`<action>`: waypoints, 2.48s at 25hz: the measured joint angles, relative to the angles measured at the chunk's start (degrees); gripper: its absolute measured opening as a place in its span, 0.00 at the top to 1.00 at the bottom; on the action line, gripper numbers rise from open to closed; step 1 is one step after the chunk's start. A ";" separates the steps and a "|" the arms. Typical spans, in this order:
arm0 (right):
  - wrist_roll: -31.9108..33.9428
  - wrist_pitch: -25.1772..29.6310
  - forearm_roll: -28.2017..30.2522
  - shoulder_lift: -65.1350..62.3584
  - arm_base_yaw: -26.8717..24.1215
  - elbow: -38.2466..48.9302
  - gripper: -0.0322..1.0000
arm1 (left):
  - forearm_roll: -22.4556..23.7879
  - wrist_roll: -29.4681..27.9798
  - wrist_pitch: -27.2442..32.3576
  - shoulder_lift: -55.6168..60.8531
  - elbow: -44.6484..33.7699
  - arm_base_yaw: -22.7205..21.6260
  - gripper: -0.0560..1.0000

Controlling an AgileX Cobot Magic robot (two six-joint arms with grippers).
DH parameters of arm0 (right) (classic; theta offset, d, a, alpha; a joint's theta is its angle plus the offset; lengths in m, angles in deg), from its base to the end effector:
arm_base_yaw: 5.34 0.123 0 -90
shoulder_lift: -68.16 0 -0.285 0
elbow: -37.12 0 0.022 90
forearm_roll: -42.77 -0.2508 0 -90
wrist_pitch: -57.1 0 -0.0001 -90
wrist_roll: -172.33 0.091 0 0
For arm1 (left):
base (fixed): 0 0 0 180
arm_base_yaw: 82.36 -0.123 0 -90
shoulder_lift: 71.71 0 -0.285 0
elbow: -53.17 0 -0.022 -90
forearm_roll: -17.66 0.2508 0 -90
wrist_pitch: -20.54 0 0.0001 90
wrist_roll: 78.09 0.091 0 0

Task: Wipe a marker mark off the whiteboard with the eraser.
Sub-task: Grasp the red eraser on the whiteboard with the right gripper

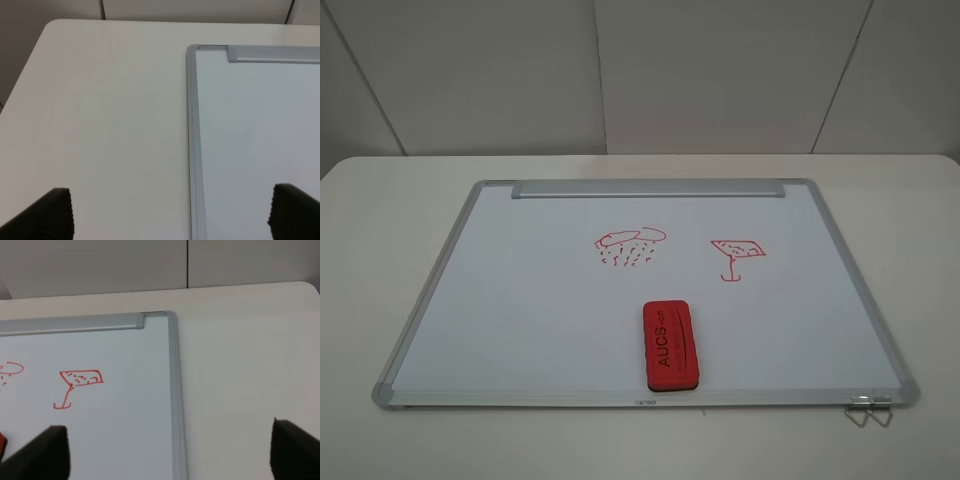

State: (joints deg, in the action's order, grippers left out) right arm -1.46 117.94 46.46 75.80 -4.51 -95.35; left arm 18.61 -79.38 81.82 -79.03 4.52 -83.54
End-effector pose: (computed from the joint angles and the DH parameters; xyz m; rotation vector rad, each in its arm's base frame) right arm -0.0074 -0.0052 0.2823 0.0987 2.0207 0.0010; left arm -0.0063 0.0012 0.2762 -0.0450 2.0458 0.0187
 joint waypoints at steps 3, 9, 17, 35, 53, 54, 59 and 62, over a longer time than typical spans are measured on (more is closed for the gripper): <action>0.00 0.00 0.00 0.00 0.51 0.00 0.28 | 0.00 0.00 0.00 0.00 0.00 0.00 0.21; 0.00 0.00 0.05 1.51 0.72 0.00 0.28 | 0.00 0.00 0.00 0.00 0.00 0.00 0.21; 0.00 -0.25 0.05 24.55 0.72 -8.17 0.28 | 0.00 0.00 0.00 0.00 0.00 0.00 0.21; 0.68 -14.14 -0.55 78.72 22.02 -24.90 0.28 | 0.00 0.00 0.00 0.00 0.00 0.00 0.21; 30.19 -19.28 -1.09 97.96 41.28 -31.55 0.28 | 0.00 0.00 0.00 0.00 0.00 0.00 0.21; 32.19 -18.39 -0.32 99.48 42.24 -32.46 0.28 | 0.00 0.00 0.00 0.00 0.00 0.00 0.21; 38.77 -13.12 5.97 106.45 44.81 -37.86 0.28 | 0.00 0.00 0.00 0.00 0.00 0.00 0.21; 42.18 -11.20 9.65 109.60 45.72 -39.60 0.28 | 0.00 0.00 0.00 0.00 0.00 0.00 0.21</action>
State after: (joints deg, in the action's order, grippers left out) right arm 40.72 106.73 56.12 185.40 41.20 -134.95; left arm 18.61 -79.38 81.82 -79.03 4.52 -83.54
